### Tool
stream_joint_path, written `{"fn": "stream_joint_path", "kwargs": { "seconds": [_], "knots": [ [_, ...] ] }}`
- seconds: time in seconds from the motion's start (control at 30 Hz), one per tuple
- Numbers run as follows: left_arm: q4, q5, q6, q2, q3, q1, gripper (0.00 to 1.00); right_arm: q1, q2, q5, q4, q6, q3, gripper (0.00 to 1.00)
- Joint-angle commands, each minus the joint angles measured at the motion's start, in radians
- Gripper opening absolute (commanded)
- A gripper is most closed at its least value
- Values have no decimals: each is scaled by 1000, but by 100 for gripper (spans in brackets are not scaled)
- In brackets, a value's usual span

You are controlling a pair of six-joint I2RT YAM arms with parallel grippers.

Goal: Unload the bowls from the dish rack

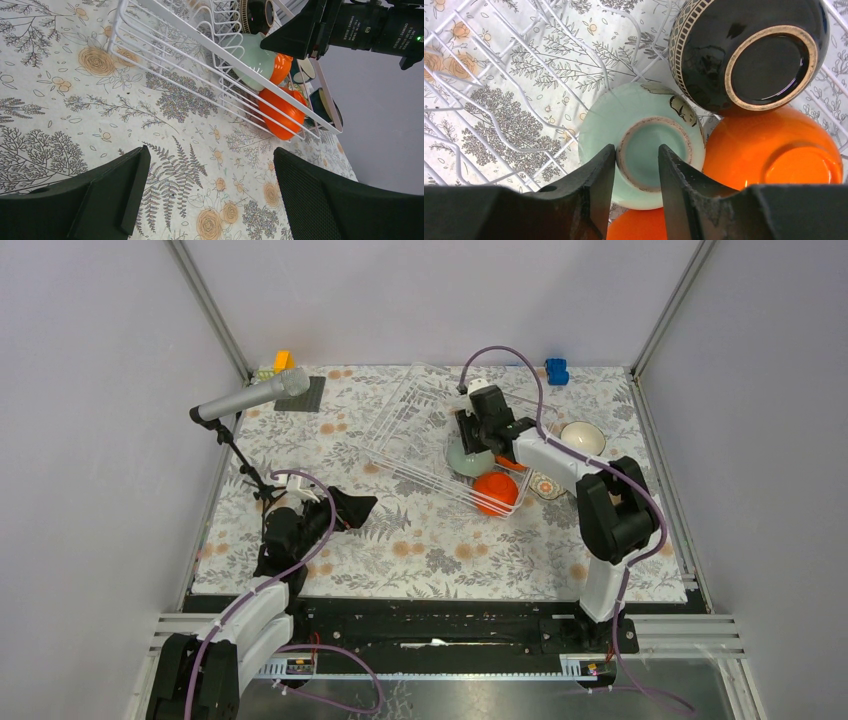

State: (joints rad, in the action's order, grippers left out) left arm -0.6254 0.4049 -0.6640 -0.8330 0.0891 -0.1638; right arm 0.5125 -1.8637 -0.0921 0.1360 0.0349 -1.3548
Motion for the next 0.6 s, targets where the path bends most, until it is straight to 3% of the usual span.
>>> {"fn": "stream_joint_path", "kwargs": {
  "seconds": [0.0, 0.43, 0.57],
  "knots": [
    [-36, 6, 3, 9, -2, -2, 99, -55, 22, -48, 112, 61, -48, 42],
    [-43, 9, 1, -1, -2, -2, 99, -249, -30, 89, 167, 263, -99, 27],
    [-44, 8, 1, -2, -1, -1, 99, -314, -63, 211, 164, 314, -106, 24]
  ]
}}
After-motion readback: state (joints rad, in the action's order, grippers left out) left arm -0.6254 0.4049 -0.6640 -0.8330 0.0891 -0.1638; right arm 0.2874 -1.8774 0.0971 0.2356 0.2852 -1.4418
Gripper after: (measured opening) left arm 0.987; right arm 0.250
